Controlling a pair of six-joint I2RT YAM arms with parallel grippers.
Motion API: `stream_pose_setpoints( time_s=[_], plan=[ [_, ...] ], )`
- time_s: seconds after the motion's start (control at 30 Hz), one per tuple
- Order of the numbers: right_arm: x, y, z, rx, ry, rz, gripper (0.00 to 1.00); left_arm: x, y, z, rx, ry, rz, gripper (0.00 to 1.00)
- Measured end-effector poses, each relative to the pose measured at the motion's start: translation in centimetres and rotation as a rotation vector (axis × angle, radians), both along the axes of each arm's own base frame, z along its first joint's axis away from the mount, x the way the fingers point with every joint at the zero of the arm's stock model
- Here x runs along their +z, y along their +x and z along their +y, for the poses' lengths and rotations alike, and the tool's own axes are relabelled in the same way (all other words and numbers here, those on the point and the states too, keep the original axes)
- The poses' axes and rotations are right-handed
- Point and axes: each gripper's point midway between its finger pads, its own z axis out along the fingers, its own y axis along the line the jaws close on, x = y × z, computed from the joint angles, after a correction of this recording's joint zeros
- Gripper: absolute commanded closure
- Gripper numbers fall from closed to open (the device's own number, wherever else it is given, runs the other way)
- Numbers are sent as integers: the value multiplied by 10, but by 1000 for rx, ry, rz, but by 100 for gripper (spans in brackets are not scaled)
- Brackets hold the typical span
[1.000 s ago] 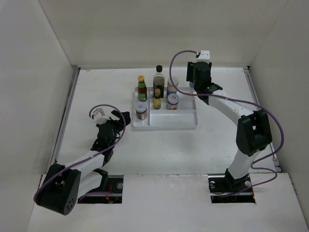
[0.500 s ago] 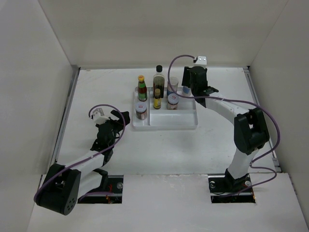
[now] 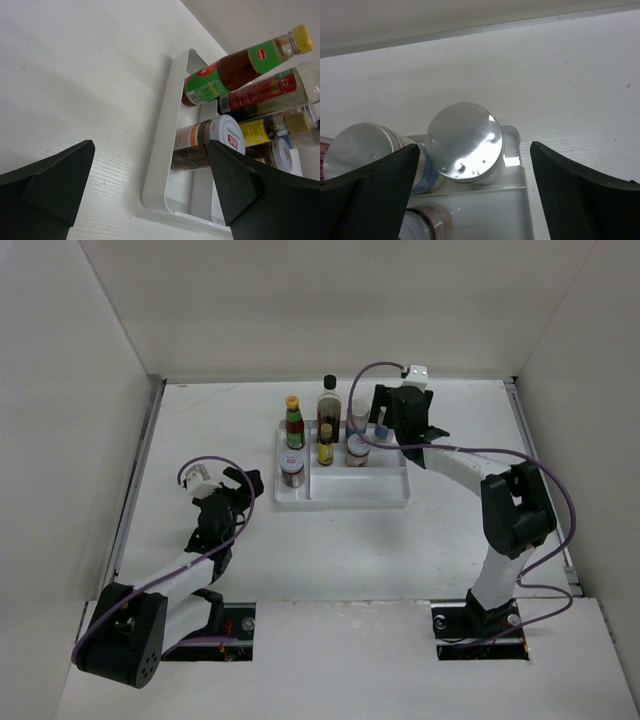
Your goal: Organize the condiment bottles
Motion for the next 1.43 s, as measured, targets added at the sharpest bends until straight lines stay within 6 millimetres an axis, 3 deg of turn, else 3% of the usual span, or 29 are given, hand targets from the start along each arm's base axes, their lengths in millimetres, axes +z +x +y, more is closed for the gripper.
stream_pose_setpoints(
  time_s=[0.13,0.3,0.4,0.5,0.83,1.0,1.43],
  plan=[
    [15,-16,-8,-18,24,-24,0,-4,-1,6,25,9,15,0],
    [48,-50,-29,-82,111,-101,0,-19,-5,9,34,35,93,0],
    [55,-70,-35,-106,185,-144,0,-18,-2,8,33,51,129,0],
    [44,-93,-32,-103,233,-148,0,-8,3,6,31,60,151,0],
    [-11,-174,9,35,305,-77,0,22,9,14,57,75,211,0],
    [-16,-189,8,39,337,-69,0,33,16,25,93,84,247,0],
    [46,-205,-2,64,465,-218,0,67,33,29,80,168,263,0]
  ],
)
